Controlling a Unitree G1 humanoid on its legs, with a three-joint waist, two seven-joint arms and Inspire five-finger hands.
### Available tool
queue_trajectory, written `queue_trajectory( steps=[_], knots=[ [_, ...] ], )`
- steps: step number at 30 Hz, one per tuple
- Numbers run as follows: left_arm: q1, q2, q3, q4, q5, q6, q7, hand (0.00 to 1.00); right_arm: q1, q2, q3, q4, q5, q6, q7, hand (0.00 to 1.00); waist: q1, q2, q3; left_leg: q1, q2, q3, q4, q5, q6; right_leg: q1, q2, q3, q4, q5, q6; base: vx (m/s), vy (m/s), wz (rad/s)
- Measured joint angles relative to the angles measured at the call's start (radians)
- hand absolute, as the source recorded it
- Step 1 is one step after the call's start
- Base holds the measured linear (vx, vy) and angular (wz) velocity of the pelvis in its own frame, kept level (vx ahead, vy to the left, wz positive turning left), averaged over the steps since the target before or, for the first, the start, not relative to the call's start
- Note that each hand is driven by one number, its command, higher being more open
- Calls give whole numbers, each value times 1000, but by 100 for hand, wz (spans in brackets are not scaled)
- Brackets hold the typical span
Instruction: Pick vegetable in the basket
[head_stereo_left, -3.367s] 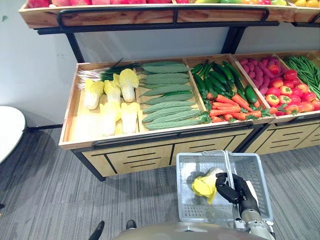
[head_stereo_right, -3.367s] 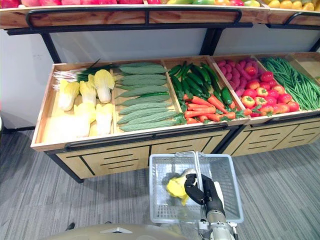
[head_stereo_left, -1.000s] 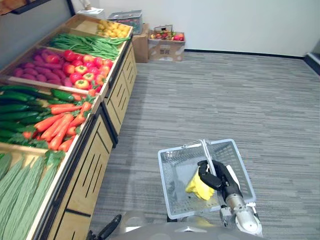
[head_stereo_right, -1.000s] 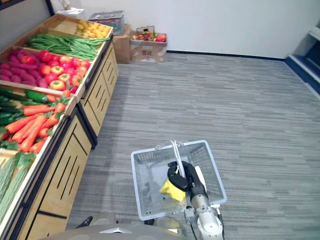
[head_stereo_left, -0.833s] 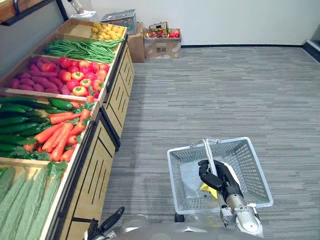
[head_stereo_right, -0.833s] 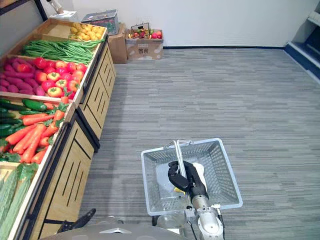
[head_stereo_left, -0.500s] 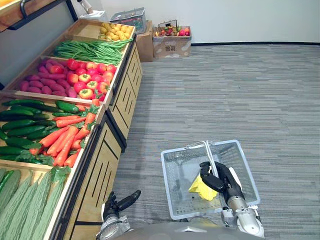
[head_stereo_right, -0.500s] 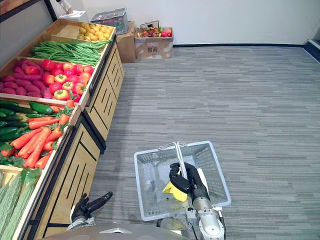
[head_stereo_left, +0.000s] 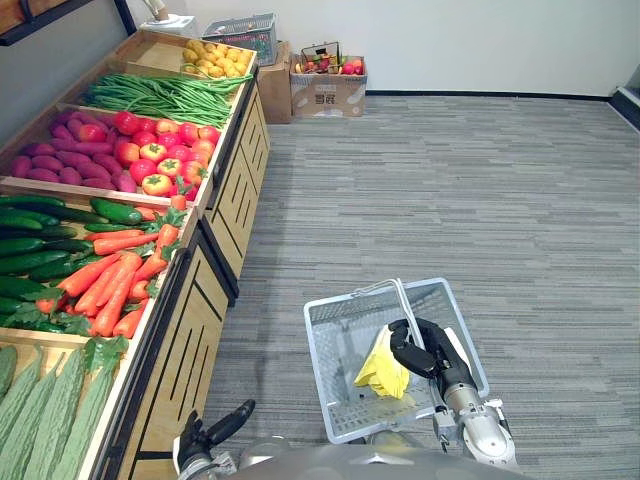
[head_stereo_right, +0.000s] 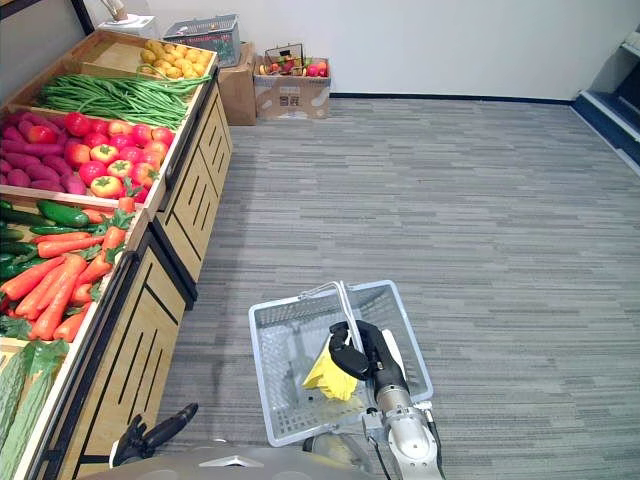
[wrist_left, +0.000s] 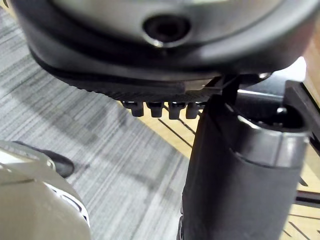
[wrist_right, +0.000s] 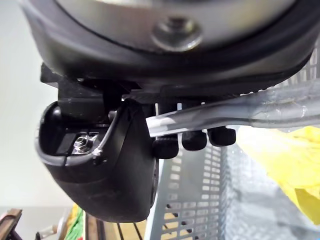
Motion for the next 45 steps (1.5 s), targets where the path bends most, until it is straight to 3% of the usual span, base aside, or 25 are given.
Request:
queue_trajectory(
  steps=[4,9,10,13,15,16,17,18,19,21,22,23,24,26,28,30,31,34,37,39,40,41,42,44,45],
  knots=[
    [4,3,-2,-4,-4,1,0,100,3,-3,-24,0,-5,0,-9,0,1,-9,5,-10,-24,-22,105,-79,22,-7,-45,-44,136,-56,18,57,96,16],
    [41,5,-14,-67,-2,3,-3,100,-1,31,-26,-23,-27,0,-11,0,-2,-23,26,44,-37,-36,130,-134,57,-97,-109,-144,408,-53,36,74,71,7],
    [46,10,-20,-78,-2,3,-3,100,-1,31,-26,-29,-27,0,-10,0,-3,-33,22,59,-35,-39,126,-141,57,-112,-120,-155,422,-70,17,132,33,9],
    [49,21,-31,-77,-2,6,-3,100,-3,31,-29,-48,-26,0,-9,0,-1,-37,23,78,0,-51,125,-169,40,-199,-133,-152,354,-84,25,196,-26,12],
    [47,26,-44,-62,0,13,-3,100,-18,31,-32,-50,-25,0,-8,0,-1,-21,24,104,55,-55,122,-194,1,-258,-132,-151,197,-35,70,307,-135,10],
    [46,27,-44,-56,0,16,-2,100,-22,31,-31,-50,-25,0,-8,0,-1,-19,26,118,66,-56,116,-200,-9,-261,-132,-151,144,-2,69,383,-197,12],
    [44,27,-44,-38,0,22,-1,100,-27,30,-30,-48,-25,0,-6,0,-2,-14,27,157,88,-55,97,-212,-29,-253,-134,-154,71,118,69,458,-246,11],
    [37,24,-41,-12,-1,27,2,100,-35,19,-34,-32,-25,0,-5,0,-1,2,25,198,117,-56,70,-212,-44,-221,-114,-185,66,214,46,478,-248,12],
    [31,16,-39,-7,0,29,-1,100,-48,12,-36,-22,-25,2,-6,0,0,14,23,203,134,-53,55,-197,-60,-223,-106,-198,85,197,27,526,-295,14],
    [-1,6,-45,-13,12,24,-6,100,-73,1,-54,-26,-25,3,-8,0,-16,23,35,225,131,-62,-16,-110,-82,-332,-144,-207,321,149,-13,380,-280,33],
    [-13,-4,-45,-13,15,22,-2,100,-88,-5,-54,-26,-25,4,-8,0,-26,25,36,232,134,-72,-20,-101,-88,-357,-140,-210,347,111,7,283,-275,51],
    [-4,-2,-40,-15,32,19,3,100,-84,-9,-53,-33,-24,2,-3,0,-32,15,25,235,132,-93,-12,-100,-87,-335,-154,-212,323,46,-2,385,-346,42],
    [-8,-2,-37,-10,32,21,5,100,-79,-12,-54,-28,-22,5,2,0,-31,34,10,232,162,-116,11,-108,-96,-325,-143,-234,344,-30,-3,353,-276,37],
    [-15,-14,-38,-9,32,21,6,100,-73,-8,-52,-23,-22,21,10,0,-51,57,-4,179,204,-158,105,-100,-91,-306,-121,-285,362,-89,-24,324,-290,40],
    [-25,-22,-37,-8,29,21,-4,100,-75,-8,-51,-23,-21,28,11,0,-54,63,-9,105,239,-182,254,-35,-90,-266,-95,-318,338,-112,-48,315,-321,30],
    [-32,-16,-39,-13,28,21,-4,100,-64,-13,-50,-23,-16,29,13,0,-52,54,-4,2,269,-195,464,121,-95,-177,-60,-338,253,-119,-67,413,-361,11],
    [-31,-13,-39,-27,18,20,-4,100,-46,-20,-49,-22,-13,30,12,0,-47,51,-2,-66,286,-166,661,103,-77,-96,-39,-339,179,-110,-84,383,-283,-1],
    [-27,-14,-38,-37,-1,17,-4,100,-21,-35,-48,-22,4,31,9,0,-38,46,1,-125,304,-69,829,46,-14,22,-11,-323,80,-96,-89,250,-122,-15],
    [-32,-11,-17,-43,-7,14,-10,100,-16,-43,-52,-22,5,31,-7,0,-27,37,4,-221,284,18,855,-39,0,138,-1,-294,-15,-87,-77,311,-21,-23],
    [-30,1,-4,-46,-13,13,-11,100,-14,-36,-52,-22,5,30,-9,0,0,6,18,-284,207,68,685,-102,5,197,-53,-263,-28,-85,-69,289,93,-36],
    [-27,2,-3,-45,-12,13,-11,100,-13,-36,-53,-22,5,30,-9,0,0,1,20,-299,188,78,602,-102,10,206,-67,-260,-25,-86,-54,302,155,-24],
    [-15,-8,-9,-44,-11,12,-8,100,3,-49,-62,-35,9,27,-9,0,-3,21,12,-306,165,106,345,49,11,219,-68,-259,-22,-97,-13,346,191,-6],
    [-10,0,3,-37,-16,15,-12,100,7,-27,-63,-19,14,30,-7,0,0,-3,10,-289,136,127,310,44,4,238,-98,-248,-31,-121,21,342,186,7],
    [-10,19,3,-41,-12,14,-7,100,30,1,-61,-27,15,27,-1,0,-2,-41,0,-291,93,146,285,38,20,248,-133,-260,-76,-111,39,260,138,15],
    [-10,22,3,-41,-11,18,-1,100,29,4,-60,-27,19,26,5,0,-1,-46,3,-297,86,164,293,29,36,265,-141,-262,-112,-96,57,257,129,8]
  ],
)
